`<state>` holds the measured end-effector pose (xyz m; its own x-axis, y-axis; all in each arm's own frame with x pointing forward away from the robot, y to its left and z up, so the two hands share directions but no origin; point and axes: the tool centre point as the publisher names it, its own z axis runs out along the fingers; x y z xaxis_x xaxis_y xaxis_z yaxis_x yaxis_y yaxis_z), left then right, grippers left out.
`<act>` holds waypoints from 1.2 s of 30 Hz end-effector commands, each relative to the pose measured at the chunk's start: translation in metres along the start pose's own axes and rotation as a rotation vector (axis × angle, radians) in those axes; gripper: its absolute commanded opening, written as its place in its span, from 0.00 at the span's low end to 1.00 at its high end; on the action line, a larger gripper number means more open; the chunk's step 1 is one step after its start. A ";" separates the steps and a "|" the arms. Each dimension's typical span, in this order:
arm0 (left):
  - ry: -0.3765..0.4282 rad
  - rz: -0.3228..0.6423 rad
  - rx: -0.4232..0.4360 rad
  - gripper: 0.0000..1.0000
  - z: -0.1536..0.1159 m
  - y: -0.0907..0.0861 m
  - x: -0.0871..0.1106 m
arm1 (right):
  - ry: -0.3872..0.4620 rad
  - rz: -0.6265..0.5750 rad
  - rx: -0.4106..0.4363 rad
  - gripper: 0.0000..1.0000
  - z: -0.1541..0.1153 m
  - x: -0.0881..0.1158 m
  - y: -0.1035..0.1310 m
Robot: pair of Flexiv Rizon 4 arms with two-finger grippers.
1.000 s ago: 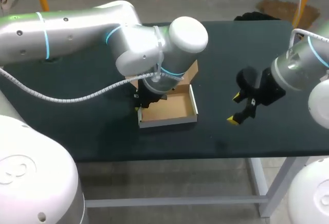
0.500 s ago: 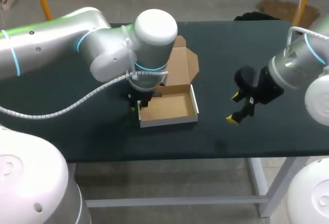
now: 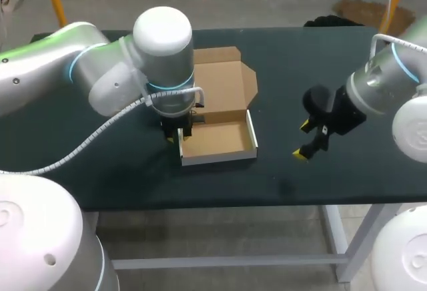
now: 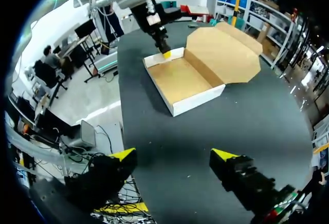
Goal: Assemble the packaging by folding the flat box into shape, placing the metal phone stand inside, and closing the box properly
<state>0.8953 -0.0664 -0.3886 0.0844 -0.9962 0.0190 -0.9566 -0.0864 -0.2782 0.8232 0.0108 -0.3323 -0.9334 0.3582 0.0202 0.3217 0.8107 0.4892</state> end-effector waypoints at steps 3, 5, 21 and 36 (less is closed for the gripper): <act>0.183 0.034 0.041 0.58 -0.015 0.007 -0.008 | 0.001 0.007 -0.002 1.00 -0.002 0.000 -0.001; 0.241 0.067 0.063 0.78 -0.024 0.011 -0.009 | 0.000 0.012 -0.005 1.00 -0.003 -0.001 -0.001; 0.583 0.315 0.206 1.00 -0.086 0.038 -0.034 | -0.018 0.059 -0.029 1.00 -0.010 -0.006 -0.002; 0.646 0.467 0.258 1.00 -0.131 0.065 -0.068 | -0.033 0.159 -0.061 1.00 -0.020 -0.010 -0.005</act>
<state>0.8072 -0.0220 -0.2952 -0.5445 -0.7606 0.3535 -0.7693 0.2849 -0.5719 0.8297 -0.0040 -0.3221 -0.8691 0.4896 0.0703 0.4459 0.7139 0.5399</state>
